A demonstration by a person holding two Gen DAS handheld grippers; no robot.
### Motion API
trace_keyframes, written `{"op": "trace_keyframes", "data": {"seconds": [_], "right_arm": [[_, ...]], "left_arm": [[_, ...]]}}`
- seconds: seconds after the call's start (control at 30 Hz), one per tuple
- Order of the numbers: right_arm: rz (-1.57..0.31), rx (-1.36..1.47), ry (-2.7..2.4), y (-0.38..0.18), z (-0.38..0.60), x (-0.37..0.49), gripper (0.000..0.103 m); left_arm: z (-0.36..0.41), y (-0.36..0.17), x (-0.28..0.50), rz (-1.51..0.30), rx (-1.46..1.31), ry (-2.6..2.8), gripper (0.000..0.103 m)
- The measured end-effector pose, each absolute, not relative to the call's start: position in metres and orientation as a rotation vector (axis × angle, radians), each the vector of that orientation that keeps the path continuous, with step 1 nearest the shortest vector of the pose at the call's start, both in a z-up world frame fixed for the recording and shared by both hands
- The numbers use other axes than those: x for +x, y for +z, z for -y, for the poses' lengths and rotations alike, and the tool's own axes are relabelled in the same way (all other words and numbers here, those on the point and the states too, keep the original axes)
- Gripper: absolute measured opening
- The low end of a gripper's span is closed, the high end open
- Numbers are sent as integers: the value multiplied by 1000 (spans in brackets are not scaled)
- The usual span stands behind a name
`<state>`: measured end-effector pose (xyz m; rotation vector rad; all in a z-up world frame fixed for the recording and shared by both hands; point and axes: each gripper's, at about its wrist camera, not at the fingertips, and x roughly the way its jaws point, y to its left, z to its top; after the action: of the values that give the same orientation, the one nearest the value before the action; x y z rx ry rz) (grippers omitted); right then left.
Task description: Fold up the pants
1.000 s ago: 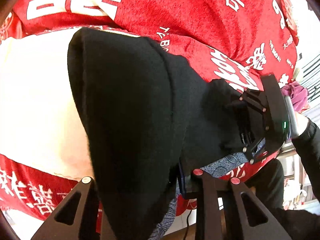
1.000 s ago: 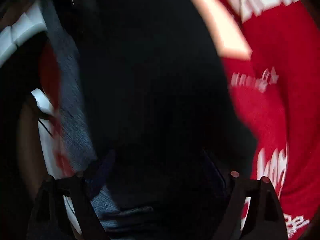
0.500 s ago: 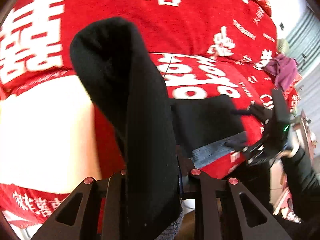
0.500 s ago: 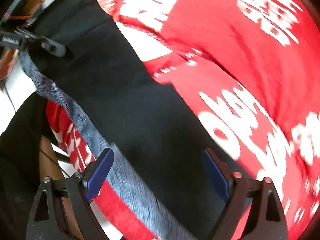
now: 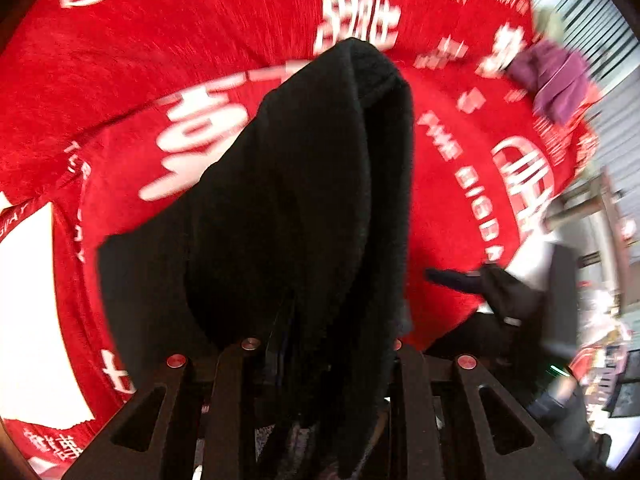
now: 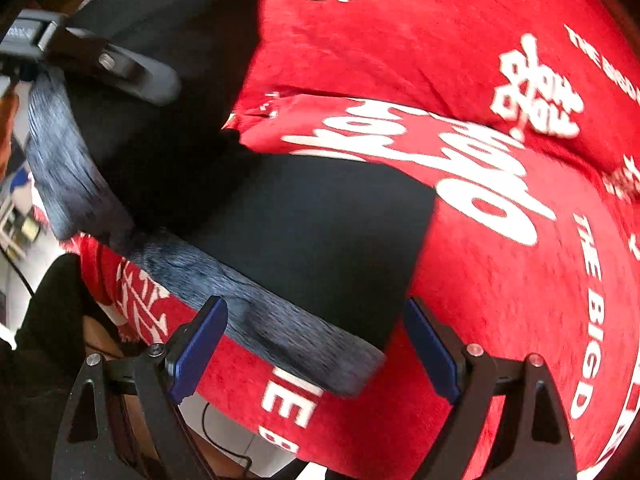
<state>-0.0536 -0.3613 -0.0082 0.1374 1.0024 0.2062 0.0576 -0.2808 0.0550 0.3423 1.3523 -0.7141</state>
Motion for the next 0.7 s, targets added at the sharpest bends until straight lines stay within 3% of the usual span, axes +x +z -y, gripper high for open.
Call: {"op": "trace_keyframes", "data": {"seconds": [0.13, 0.3, 0.37, 0.43, 0.7], "right_arm": [[-1000, 195, 169, -16, 381, -67, 92], [-999, 250, 173, -30, 385, -77, 92], [-1009, 260, 179, -37, 383, -78, 92], [-1021, 264, 176, -44, 380, -78, 92], [-945, 390, 225, -32, 384, -85, 93]], "left_arm": [[305, -10, 58, -1443, 426, -584, 25], [317, -17, 42, -1373, 510, -536, 27], [311, -16, 41, -1370, 505, -552, 42], [309, -11, 38, -1389, 467, -615, 83], [271, 81, 8, -1173, 341, -828, 85]]}}
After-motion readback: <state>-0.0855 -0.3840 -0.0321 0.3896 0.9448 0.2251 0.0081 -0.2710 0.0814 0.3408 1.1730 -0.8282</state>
